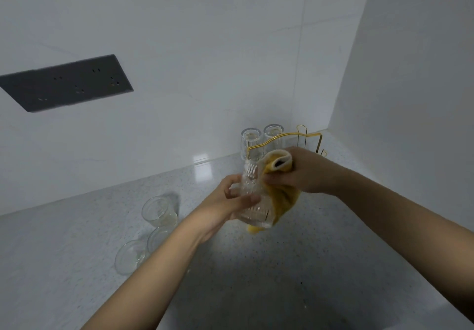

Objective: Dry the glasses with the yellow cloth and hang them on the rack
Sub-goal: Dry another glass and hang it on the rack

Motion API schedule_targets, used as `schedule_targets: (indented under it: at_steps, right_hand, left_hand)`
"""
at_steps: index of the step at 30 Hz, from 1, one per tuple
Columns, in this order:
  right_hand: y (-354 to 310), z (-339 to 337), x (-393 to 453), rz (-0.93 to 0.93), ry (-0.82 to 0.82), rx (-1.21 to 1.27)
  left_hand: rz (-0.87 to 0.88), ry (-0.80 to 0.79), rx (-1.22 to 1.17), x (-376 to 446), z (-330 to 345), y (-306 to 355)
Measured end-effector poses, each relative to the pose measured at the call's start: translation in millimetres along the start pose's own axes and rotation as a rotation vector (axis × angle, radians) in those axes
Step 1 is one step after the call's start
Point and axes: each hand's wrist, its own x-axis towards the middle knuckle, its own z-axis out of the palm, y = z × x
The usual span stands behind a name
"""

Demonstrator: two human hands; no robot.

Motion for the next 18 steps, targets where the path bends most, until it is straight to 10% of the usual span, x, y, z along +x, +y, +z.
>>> schedule_targets:
  at_steps: [3, 11, 18]
  right_hand:
    - [2, 8, 8, -0.070, -0.048, -0.030]
    - [-5, 67, 11, 0.128, 0.532, 1.041]
    - [-8, 101, 5, 0.129, 0.694, 0.751]
  left_hand:
    - [0.020, -0.064, -0.078, 2, 12, 5]
    - [0.288, 0.226, -0.218, 14, 30, 18]
    - [0.269, 0.355, -0.425, 18, 36, 13]
